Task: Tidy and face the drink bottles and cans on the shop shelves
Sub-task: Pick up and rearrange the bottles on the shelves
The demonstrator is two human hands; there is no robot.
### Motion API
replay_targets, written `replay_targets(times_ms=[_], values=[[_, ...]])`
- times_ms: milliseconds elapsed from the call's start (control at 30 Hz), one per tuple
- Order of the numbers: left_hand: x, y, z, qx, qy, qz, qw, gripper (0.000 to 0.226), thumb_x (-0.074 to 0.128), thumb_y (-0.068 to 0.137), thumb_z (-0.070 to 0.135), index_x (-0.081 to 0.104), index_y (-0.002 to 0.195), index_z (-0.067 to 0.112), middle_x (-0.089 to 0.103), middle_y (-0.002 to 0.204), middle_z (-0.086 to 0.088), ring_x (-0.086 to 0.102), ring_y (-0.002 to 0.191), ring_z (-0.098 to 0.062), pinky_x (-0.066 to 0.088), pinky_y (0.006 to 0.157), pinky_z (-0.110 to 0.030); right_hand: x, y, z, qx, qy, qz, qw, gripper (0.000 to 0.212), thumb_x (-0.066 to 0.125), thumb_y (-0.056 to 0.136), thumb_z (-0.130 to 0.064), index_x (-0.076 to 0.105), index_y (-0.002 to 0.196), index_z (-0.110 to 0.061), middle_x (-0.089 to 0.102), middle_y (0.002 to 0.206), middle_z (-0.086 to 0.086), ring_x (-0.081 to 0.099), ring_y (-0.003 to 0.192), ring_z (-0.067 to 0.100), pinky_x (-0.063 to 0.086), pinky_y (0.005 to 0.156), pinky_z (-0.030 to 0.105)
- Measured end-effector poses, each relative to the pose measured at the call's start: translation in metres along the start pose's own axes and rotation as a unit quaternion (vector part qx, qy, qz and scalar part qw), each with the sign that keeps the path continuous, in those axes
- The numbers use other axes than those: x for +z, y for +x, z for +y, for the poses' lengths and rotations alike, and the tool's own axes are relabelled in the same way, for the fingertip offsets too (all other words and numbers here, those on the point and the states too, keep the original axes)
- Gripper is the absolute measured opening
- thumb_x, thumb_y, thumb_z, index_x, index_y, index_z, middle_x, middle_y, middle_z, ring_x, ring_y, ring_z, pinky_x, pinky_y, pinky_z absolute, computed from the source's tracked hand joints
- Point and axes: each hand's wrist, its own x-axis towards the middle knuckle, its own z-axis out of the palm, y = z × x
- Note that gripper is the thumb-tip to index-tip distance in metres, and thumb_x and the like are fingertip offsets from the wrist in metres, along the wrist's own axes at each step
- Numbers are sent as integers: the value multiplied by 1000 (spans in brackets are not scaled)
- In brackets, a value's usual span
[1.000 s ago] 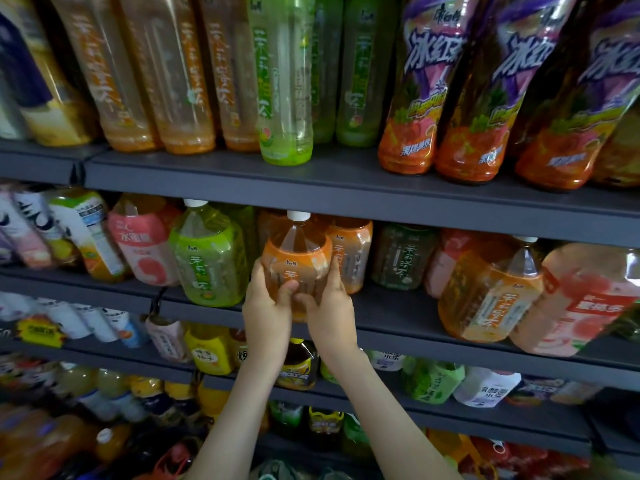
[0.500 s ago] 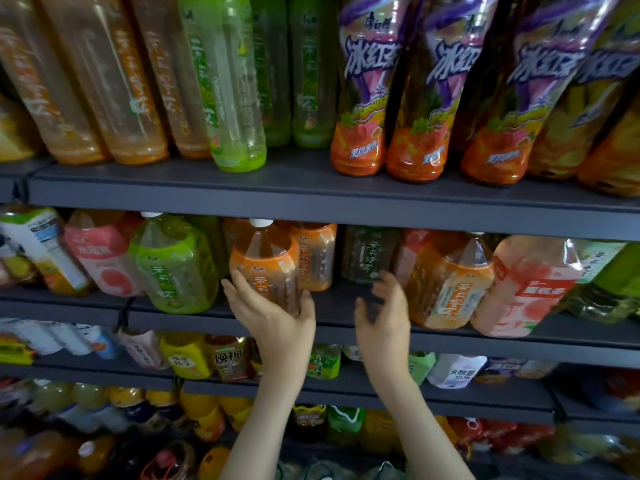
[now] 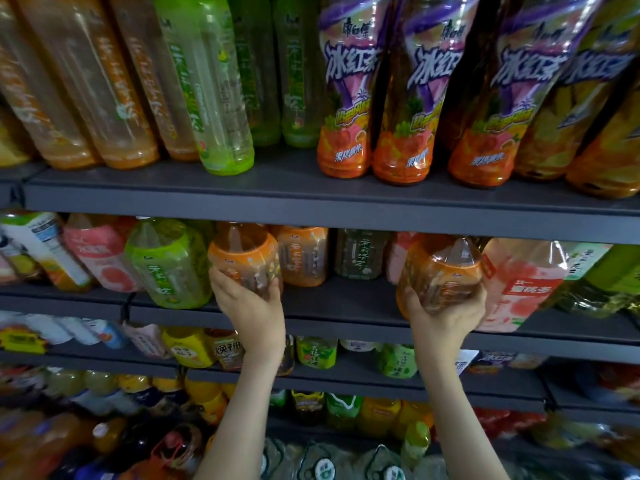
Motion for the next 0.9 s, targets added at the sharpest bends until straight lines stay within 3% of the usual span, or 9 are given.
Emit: replay_targets(times_ms=[133,267,367,467,633,733,900], values=[[-1,-5,7,-4,34,20,999,100,74,79,25,5,147,1,8,153,-21,12,140,-36,25,112,-48,3,2,-3,33,-11,-1,999,107,85,65,-18,16,144,2,24,142,25,22,132,40,23,110,46],[17,-38,24,113,40,8,993,91,78,74,23,19,139,1,19,143,-28,14,134,-37,26,110,-53,5,10,-9,39,-22,8,999,113,89,57,-23,20,141,6,29,138,26,28,128,43,27,108,51],[27,-54,27,174,33,-17,984,82,77,73,16,23,134,10,25,139,-28,20,133,-39,27,109,-55,6,16,-11,63,48,16,997,105,90,49,-16,31,134,-1,44,128,17,46,118,31,42,101,46],[23,-56,18,182,38,-13,983,78,77,72,11,27,131,10,29,135,-28,26,127,-39,33,104,-55,4,13,-10,57,46,10,997,111,90,46,-18,28,137,-1,41,129,15,43,122,29,42,102,46],[8,-45,6,186,44,21,981,68,75,72,6,32,124,2,32,130,-31,28,120,-35,31,100,-43,12,-23,-21,34,9,-33,999,113,89,50,-19,23,139,4,35,132,19,32,126,33,31,106,39],[-1,-34,1,177,49,32,982,67,73,74,6,30,125,5,28,134,-30,26,123,-36,34,100,-50,36,-56,-38,18,20,-79,997,112,89,48,-23,26,136,5,38,129,17,35,123,30,30,99,28],[-24,-7,-14,188,61,28,980,70,73,71,4,31,128,-2,24,136,-27,25,125,-36,28,103,-42,85,-103,-66,-46,-11,-105,993,108,93,44,-31,35,126,9,44,115,18,43,110,34,38,92,35]])
